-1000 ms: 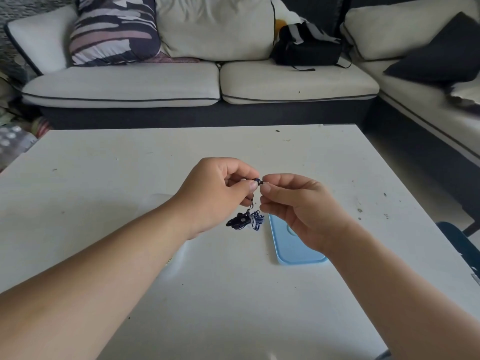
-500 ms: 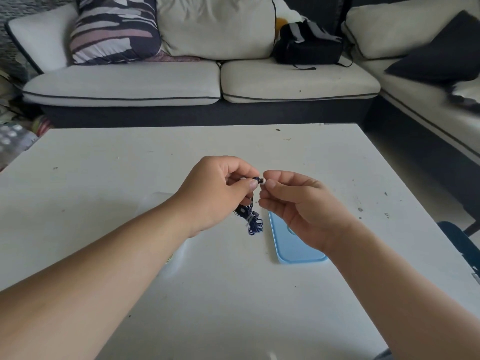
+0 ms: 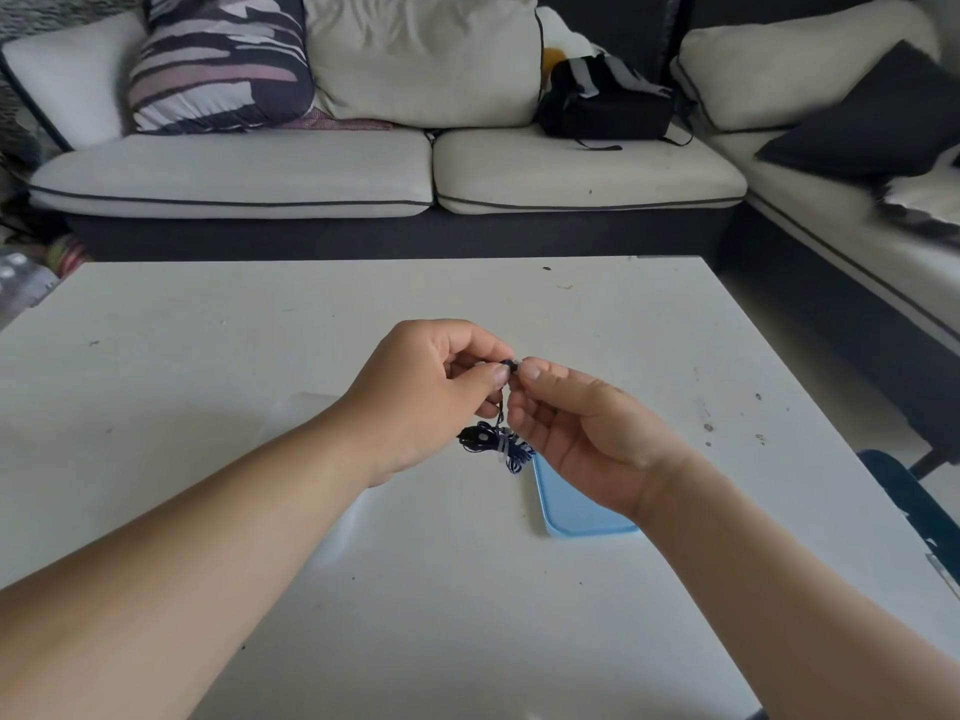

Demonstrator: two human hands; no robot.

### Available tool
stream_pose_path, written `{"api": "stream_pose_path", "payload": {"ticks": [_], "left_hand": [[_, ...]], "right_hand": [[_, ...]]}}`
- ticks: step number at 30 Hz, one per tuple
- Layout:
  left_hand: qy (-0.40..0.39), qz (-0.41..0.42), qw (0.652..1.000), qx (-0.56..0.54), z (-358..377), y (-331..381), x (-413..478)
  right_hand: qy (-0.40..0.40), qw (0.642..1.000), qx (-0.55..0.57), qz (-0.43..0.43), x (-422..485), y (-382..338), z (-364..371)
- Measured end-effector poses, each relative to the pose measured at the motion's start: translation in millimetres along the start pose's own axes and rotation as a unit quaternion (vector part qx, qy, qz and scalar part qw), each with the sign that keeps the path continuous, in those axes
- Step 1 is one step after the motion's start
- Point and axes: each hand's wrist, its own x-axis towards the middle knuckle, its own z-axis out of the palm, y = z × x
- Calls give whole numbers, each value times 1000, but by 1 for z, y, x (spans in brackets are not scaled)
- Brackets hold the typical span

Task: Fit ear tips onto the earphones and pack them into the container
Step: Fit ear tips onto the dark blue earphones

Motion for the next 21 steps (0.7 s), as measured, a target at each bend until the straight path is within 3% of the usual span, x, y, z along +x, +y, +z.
{"api": "stream_pose_path", "payload": {"ticks": [7, 21], "left_hand": [[17, -2, 999, 28, 4, -3, 2], [70, 3, 997, 24, 13, -1, 3]], "right_hand": [[28, 992, -101, -75, 0, 3, -1], [71, 982, -88, -151, -2, 12, 7]]}}
